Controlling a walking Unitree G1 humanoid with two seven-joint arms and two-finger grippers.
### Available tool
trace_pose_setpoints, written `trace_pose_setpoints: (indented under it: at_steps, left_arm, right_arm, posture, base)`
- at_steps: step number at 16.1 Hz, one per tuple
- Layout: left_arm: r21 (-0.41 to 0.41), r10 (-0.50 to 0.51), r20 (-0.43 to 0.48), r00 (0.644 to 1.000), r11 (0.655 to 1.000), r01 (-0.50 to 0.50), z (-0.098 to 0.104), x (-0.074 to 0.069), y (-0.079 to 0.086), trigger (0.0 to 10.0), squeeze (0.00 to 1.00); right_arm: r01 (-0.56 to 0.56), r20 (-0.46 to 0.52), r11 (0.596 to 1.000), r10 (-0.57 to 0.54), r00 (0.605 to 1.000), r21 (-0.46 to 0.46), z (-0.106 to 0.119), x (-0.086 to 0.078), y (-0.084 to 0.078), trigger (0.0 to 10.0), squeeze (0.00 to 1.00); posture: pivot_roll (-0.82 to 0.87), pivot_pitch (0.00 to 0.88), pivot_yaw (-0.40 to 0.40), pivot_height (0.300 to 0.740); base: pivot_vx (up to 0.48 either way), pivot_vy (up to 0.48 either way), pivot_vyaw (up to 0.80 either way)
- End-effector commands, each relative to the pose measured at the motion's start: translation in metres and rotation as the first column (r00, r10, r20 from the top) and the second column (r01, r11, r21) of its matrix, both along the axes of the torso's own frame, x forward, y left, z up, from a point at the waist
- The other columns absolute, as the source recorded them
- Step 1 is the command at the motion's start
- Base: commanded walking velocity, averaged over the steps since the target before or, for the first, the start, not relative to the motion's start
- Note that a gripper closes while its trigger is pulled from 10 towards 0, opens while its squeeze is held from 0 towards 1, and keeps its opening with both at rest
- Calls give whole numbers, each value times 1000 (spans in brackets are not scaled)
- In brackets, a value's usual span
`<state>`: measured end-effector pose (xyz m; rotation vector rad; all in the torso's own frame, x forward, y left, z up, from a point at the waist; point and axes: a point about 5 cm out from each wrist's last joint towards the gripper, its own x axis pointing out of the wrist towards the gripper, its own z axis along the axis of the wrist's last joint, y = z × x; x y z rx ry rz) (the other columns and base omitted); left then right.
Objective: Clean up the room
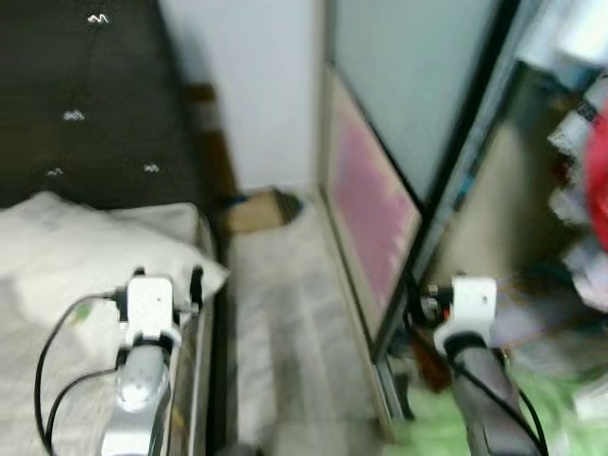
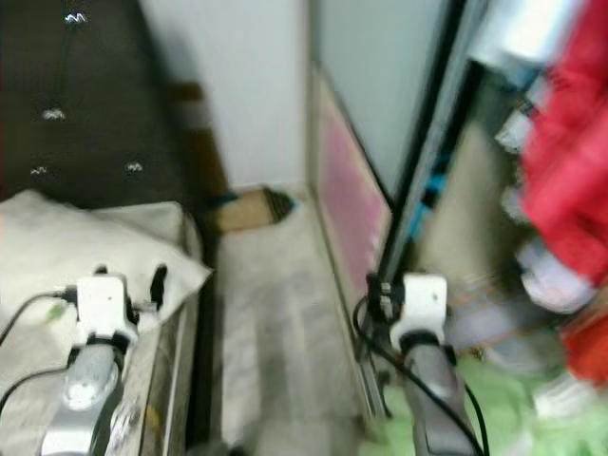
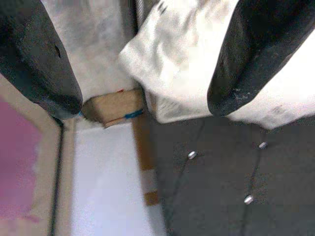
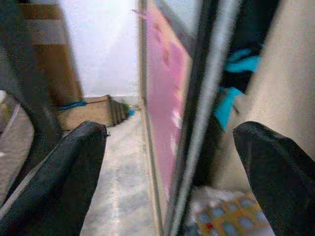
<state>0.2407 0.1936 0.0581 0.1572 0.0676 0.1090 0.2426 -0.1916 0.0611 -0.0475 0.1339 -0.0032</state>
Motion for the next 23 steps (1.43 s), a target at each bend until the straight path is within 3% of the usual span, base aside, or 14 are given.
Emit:
trace_pose_setpoints:
  at_steps: [1,4,7,8,12,13,18,20,23]
  left_arm:
    - [14,6,16,1000,1000,-6,4,-1,4,10000,0]
    - [11,0,20,1000,1000,0,6,1,3,10000,0]
    - [106,-17,58,998,994,11,12,5,4,10000,0]
    - [67,44,42,998,997,-47,10,4,9,10000,0]
    - [102,-1,41,999,995,-3,10,1,6,10000,0]
    - [108,27,48,998,994,-32,12,0,11,10000,0]
    - [66,4,17,1000,998,-5,8,-3,4,10000,0]
    - [97,16,30,999,995,-19,9,-2,2,10000,0]
    - [75,77,5,997,994,-77,1,-6,12,10000,0]
  right_arm:
    - [-32,26,999,32,999,11,6,4,7,10000,0]
    - [-40,31,999,39,999,11,8,5,7,10000,0]
    - [-65,36,998,65,997,4,10,7,9,10000,0]
    - [-74,35,997,74,997,6,11,8,10,10000,0]
    - [-124,59,992,123,991,6,16,13,14,10000,0]
    - [-112,62,994,112,992,1,18,14,11,10000,0]
    - [-112,46,993,111,993,27,14,11,12,10000,0]
    - [-110,36,993,109,993,31,11,7,13,10000,0]
    - [-85,16,995,84,996,43,5,1,11,10000,0]
  posture:
    - [-61,0,-23,740]
    - [-67,0,-19,740]
    - [-60,0,-28,740]
    - [-56,0,-30,740]
    - [-49,0,-25,740]
    - [-50,0,-28,740]
    - [-51,0,-25,740]
    - [-53,0,-25,740]
    - [-58,0,-25,740]
  base:
    - [0,0,800]
    - [0,0,800]
    - [0,0,800]
    - [0,0,800]
    - [0,0,800]
    - [0,0,800]
    - [0,0,800]
    - [0,0,800]
    - [0,0,800]
